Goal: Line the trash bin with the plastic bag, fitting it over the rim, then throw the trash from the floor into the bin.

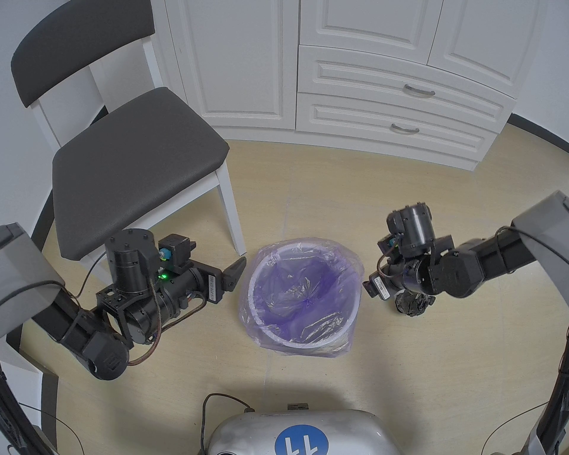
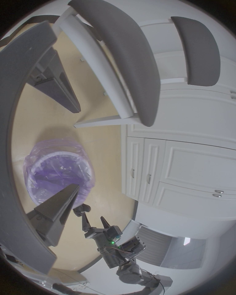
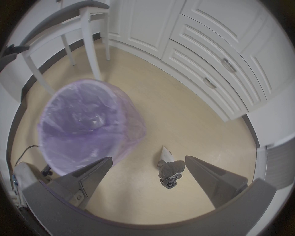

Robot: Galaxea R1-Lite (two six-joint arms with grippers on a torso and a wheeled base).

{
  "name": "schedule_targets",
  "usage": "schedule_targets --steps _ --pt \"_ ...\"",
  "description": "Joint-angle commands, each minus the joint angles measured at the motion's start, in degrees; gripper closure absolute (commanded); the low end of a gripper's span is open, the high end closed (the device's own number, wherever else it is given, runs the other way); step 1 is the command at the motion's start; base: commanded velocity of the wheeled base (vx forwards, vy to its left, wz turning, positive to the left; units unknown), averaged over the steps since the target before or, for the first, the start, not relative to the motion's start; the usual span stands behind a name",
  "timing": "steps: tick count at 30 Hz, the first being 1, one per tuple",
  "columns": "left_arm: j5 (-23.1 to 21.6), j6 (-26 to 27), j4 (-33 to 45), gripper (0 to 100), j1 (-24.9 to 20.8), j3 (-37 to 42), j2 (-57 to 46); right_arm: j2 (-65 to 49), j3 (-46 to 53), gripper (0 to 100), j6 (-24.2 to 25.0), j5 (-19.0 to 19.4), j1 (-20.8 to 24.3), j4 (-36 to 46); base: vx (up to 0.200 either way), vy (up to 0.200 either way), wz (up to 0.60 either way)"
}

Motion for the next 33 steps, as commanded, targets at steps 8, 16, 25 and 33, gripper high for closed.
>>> schedule_targets --steps 8,16,25,33 --pt "-4.0 0.3 -4.6 0 2.5 3.2 -6.6 -2.5 -19.2 0 -9.0 -4.2 13.9 15.9 0.0 0.0 0.0" --pt "-2.5 2.8 -7.0 0 3.8 5.3 -9.3 6.8 -22.1 0 -4.7 -5.1 16.8 15.3 0.0 0.0 0.0" --pt "-2.5 2.8 -7.1 0 3.8 5.3 -9.4 12.5 -25.5 0 -3.5 -5.2 17.5 15.9 0.0 0.0 0.0" --pt "-2.5 2.7 -7.1 0 4.2 5.3 -9.1 14.1 -22.7 0 -0.8 -5.2 18.2 16.7 0.0 0.0 0.0"
